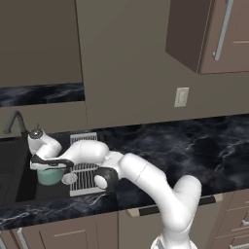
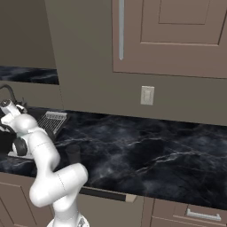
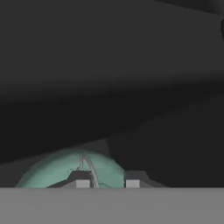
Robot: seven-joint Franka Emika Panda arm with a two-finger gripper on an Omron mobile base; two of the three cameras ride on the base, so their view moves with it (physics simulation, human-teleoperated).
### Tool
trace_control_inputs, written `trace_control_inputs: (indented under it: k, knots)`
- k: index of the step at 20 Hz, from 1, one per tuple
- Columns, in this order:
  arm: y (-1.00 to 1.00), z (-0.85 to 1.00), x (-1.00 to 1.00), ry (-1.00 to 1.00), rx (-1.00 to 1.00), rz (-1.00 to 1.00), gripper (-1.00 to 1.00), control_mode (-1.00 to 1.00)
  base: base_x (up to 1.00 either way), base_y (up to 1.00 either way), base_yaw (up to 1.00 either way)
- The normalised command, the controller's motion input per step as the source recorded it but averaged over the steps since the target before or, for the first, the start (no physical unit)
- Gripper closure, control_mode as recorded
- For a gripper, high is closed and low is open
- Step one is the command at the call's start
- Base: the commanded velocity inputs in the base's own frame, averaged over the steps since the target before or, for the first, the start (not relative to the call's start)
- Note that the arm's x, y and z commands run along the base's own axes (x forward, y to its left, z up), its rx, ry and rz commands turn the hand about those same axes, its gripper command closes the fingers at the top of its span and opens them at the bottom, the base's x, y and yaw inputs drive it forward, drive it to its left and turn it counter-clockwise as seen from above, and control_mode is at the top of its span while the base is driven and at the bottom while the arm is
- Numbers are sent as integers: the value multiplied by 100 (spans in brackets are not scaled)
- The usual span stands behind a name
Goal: Place the glass cup in the left basin and the kettle in the right basin of the sink.
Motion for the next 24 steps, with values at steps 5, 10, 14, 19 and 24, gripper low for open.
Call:
trace_control_inputs:
  k: [5,10,14,19,24]
  knots:
    - [39,-2,12,0,0,3,-100,-100,0,0,0]
    - [36,12,-1,-2,0,2,-100,-100,0,0,0]
    - [30,38,-11,-5,0,0,-100,-100,0,0,0]
    - [19,47,-20,-1,0,0,-100,-100,0,0,0]
    - [1,54,-29,0,0,0,-100,-100,0,0,0]
